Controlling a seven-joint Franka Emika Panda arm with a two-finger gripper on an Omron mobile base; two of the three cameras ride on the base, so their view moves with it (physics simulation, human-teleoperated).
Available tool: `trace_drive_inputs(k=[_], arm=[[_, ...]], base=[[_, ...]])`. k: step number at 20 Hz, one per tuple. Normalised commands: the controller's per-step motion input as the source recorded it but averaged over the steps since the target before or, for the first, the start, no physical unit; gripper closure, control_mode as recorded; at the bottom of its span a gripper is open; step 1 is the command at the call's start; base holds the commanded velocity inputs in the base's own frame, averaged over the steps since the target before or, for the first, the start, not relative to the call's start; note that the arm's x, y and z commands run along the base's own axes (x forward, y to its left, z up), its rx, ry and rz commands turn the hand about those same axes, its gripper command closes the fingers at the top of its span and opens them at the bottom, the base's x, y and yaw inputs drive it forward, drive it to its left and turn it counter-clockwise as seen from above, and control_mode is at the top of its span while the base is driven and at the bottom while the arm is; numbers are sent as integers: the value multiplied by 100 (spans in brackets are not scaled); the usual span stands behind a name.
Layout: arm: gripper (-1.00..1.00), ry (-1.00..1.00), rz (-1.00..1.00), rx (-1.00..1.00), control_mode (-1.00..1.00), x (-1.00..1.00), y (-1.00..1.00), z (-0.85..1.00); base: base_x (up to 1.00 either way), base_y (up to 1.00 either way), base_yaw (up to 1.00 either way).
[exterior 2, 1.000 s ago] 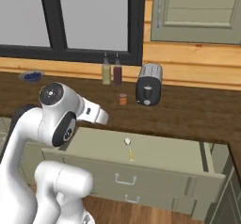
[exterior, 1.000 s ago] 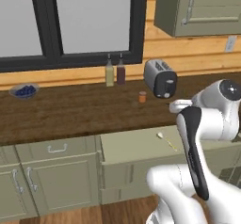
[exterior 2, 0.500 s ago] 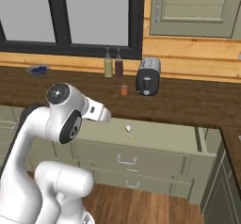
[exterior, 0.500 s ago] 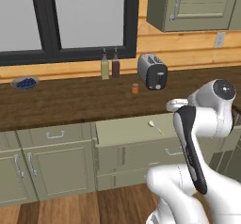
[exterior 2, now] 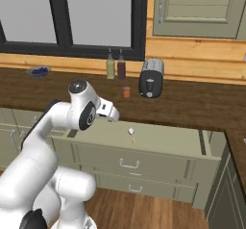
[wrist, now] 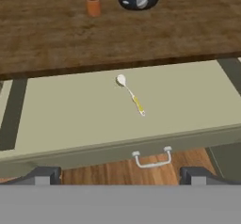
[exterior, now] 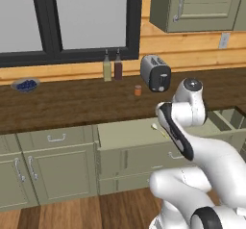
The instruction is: Pick the dish brush from the drawer and place it on the counter.
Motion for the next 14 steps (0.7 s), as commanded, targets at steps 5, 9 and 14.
trace_drive_inputs(k=[5, 9, 14], arm=[[-100, 3, 4, 0, -100, 12, -21, -62], [-100, 6, 2, 0, -100, 0, -31, -62], [-100, 15, 0, 0, -100, 8, -3, -56]], base=[[0, 0, 0], [0, 0, 0], [0, 0, 0]])
